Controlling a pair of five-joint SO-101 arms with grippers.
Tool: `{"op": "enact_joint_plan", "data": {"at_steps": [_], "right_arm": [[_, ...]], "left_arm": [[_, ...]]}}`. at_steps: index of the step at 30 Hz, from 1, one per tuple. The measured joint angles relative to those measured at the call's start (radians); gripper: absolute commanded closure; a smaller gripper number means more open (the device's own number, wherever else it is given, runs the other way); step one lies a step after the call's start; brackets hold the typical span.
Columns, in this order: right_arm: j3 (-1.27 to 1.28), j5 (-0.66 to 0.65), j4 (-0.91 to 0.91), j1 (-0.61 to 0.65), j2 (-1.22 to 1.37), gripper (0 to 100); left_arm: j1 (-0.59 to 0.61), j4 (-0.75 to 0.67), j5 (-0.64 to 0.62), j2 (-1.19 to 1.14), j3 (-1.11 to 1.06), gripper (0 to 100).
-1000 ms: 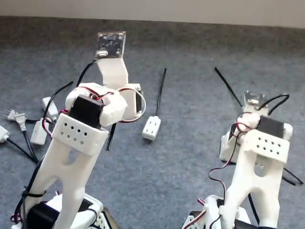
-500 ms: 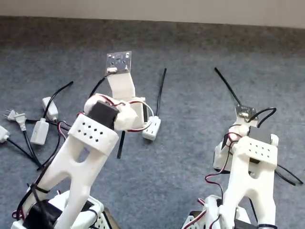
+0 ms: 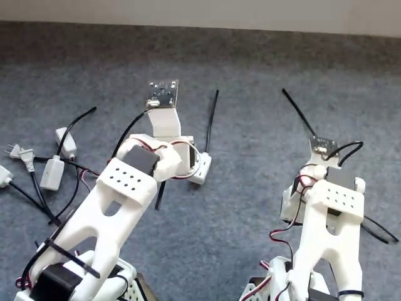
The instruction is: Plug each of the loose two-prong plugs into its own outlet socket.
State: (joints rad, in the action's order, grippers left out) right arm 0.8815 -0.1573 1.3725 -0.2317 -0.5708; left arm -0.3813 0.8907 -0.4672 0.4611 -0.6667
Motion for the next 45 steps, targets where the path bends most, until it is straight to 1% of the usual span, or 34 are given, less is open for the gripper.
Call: {"op": "enact_joint_plan", "data": {"at_steps": [5, 12, 14, 18, 22, 28, 45], "right_arm": [[0.0, 0.0, 0.0, 0.0, 0.0, 99.1], [0.0, 0.0, 0.0, 0.0, 0.0, 99.1], [0.0, 0.0, 0.0, 0.0, 0.0, 99.1], [0.0, 0.0, 0.0, 0.0, 0.0, 99.1], [0.002, 0.0, 0.0, 0.0, 0.0, 99.1], [0.002, 0.0, 0.0, 0.0, 0.0, 99.1], [0.002, 0.0, 0.0, 0.0, 0.0, 99.1]], "left_arm": [[-0.061, 0.0, 0.005, 0.0, 0.0, 99], [-0.086, 0.0, 0.005, 0.0, -0.011, 99], [-0.087, -0.006, -0.009, 0.0, -0.031, 99], [-0.086, -0.068, -0.017, 0.0, -0.08, 99], [-0.087, -0.089, -0.017, 0.0, -0.086, 99], [-0.044, -0.089, -0.023, 0.0, -0.095, 99], [-0.049, -0.091, -0.023, 0.0, -0.114, 99]]}}
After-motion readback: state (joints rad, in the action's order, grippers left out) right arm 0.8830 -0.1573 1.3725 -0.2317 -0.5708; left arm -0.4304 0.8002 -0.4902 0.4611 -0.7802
